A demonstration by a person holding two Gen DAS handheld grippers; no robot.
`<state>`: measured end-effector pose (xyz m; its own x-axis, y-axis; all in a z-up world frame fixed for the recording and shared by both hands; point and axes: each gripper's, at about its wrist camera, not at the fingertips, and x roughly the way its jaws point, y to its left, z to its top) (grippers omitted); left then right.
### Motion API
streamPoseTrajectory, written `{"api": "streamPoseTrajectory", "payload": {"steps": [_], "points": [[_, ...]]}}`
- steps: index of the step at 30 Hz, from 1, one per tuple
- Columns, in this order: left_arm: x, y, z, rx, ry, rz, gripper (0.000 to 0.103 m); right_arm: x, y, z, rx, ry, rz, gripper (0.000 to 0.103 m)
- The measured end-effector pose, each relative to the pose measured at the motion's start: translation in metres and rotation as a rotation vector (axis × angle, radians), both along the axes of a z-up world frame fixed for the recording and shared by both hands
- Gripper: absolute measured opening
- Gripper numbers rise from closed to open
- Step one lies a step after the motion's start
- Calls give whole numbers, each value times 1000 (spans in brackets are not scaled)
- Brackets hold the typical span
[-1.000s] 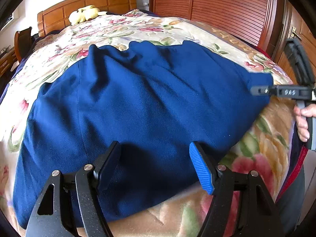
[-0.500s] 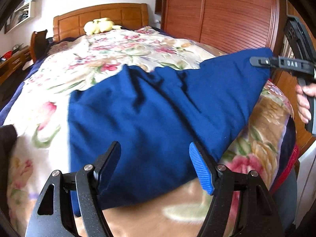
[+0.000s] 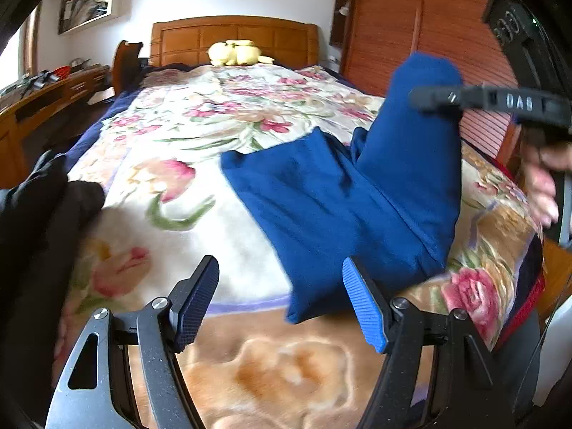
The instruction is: Fold large clothes
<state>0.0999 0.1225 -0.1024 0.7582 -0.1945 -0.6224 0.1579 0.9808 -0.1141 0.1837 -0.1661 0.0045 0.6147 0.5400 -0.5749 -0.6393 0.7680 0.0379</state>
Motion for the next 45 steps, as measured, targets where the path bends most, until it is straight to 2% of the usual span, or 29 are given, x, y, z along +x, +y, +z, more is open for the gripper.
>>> {"api": "streamPoseTrajectory", "payload": {"steps": [2,5,8,9,11,15,18,21,22,24,27,29,38,39,40,44,45], "points": [[-2,8,-1,-11,0,18,73,-3,23,-10,-20,27,40,22],[-4,14,-3,-15,0,32,73,-2,48,-30,-46,105,85,28],[-4,19,-3,-18,-2,39,73,-4,53,-39,-38,147,116,43],[-6,21,-3,-19,-3,39,73,-6,52,-38,-36,153,130,48],[-6,22,-2,-21,-8,37,73,-9,45,-29,-47,122,122,51],[-6,19,3,-21,-21,28,73,-17,29,-15,-28,81,93,51],[-7,16,6,-20,-33,19,73,-14,10,-20,-46,50,26,51],[-6,14,7,-19,-36,16,73,-10,-2,-43,-84,85,-15,50],[-5,13,8,-22,-38,14,73,-7,-4,-52,-95,97,-27,44],[-4,13,9,-24,-42,13,73,0,-3,-73,-105,156,-32,39],[-2,11,12,-31,-47,10,73,3,1,-113,-120,254,-15,38],[0,11,11,-30,-45,11,73,0,4,-128,-134,243,-3,38],[22,7,-5,-52,17,9,73,-10,-4,-134,-93,215,19,38],[24,6,-6,-56,23,6,71,-12,-11,-134,-87,211,19,38],[27,5,-8,-66,31,0,63,-21,-31,-124,-80,208,18,38],[38,4,-16,-70,85,1,34,-24,-42,-119,-60,212,14,38],[39,3,-17,-68,95,-5,32,-24,-45,-118,-58,213,13,38]]}}
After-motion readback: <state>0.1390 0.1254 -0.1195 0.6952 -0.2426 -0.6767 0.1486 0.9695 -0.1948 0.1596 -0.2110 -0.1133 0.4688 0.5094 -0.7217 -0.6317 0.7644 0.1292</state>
